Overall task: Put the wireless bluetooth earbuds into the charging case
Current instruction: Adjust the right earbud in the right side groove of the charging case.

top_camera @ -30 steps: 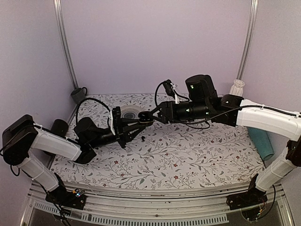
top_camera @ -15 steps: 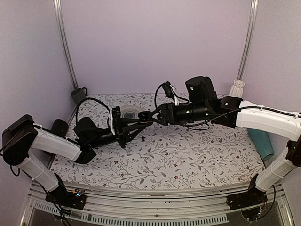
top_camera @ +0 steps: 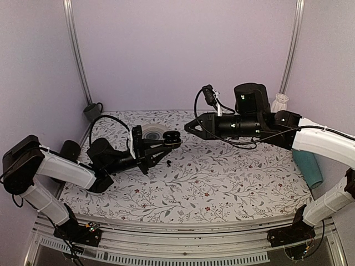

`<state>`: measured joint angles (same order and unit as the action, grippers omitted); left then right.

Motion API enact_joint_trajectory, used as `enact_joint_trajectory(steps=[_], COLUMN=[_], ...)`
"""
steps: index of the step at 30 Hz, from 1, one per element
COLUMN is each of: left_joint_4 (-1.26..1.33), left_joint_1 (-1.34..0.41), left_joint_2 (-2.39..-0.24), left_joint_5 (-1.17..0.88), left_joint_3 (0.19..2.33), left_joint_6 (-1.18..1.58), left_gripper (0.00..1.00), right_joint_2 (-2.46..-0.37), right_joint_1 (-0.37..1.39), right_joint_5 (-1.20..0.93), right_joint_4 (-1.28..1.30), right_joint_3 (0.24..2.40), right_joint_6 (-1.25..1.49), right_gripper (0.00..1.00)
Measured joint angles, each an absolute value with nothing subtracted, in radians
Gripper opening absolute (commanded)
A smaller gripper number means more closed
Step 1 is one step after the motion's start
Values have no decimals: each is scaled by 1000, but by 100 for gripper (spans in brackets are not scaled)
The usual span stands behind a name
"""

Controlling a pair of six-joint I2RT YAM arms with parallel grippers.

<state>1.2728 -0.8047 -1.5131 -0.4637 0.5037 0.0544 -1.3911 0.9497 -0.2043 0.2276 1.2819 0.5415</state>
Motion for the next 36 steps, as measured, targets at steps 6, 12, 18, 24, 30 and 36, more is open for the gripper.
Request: enact_joint_trajectory(steps=[6,12,18,24,30,36], left_joint_4=[1272,1269,1259,1257,1251,1243], left_joint_1=[-805,-805,-805,-805,-805,-805], left_joint_2=[-1513,-1513,-1504,-1498,-1498,-1498], left_joint_5=[-469,-479,-484,-486,-487,-492], left_joint_3=[504,504,504,504,504,504], left_joint_6=[57,57,57,57,57,56], left_gripper=[0,0,0,0,0,0], right_joint_2=[-1437,-1470,-1483,-1505,-1519,-1538], right_joint_1=[960,972,976,983,993,996], right_joint_5=[-216,-220,-220,-221,-227,-234], right_joint_4=[244,274,291,316,337,355], right_joint_3=[1306,1351,1373,1401,1417,1444], right_joint_6=[533,517,508,500,494,477], right_gripper=[21,13,9,8,7,7])
